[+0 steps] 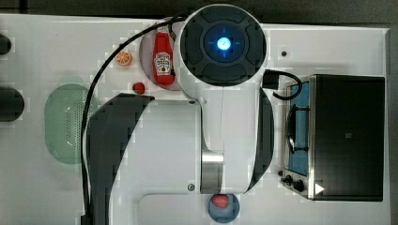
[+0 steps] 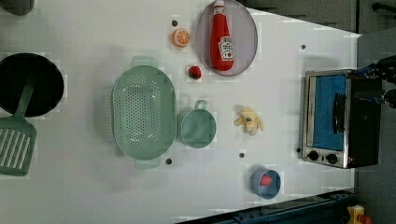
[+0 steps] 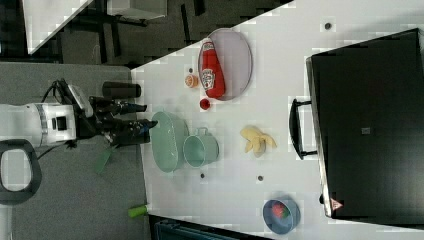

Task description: Pick Banana and place it in mug.

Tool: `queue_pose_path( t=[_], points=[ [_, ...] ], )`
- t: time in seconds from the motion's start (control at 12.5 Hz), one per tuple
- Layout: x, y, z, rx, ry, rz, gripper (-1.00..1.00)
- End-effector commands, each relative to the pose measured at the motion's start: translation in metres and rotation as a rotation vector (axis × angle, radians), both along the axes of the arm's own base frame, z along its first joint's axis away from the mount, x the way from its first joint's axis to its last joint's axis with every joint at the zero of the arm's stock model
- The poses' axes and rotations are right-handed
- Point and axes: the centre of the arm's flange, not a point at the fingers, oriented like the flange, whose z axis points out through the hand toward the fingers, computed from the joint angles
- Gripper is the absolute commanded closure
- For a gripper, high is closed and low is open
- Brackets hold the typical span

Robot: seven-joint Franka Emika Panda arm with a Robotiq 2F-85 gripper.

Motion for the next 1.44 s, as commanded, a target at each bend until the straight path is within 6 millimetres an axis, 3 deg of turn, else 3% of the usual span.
queue_pose_path(
  t=[0.08, 0.24, 0.4, 0.56, 1.04, 1.44],
  points=[
    [-0.161, -0.031, 0.085, 0.014, 0.027, -0.065, -0.57],
    [-0.161, -0.030, 0.081, 0.014, 0.034, -0.063, -0.99],
    [-0.155, -0.030, 0.065, 0.014, 0.050, -0.045, -1.00],
    [-0.143, -0.030, 0.036, 0.014, 0.047, 0.006, -1.00],
    [-0.106, -0.028, -0.113, 0.014, 0.066, 0.277, -1.00],
    [-0.083, -0.028, -0.225, 0.008, 0.063, 0.534, -1.00]
  ],
)
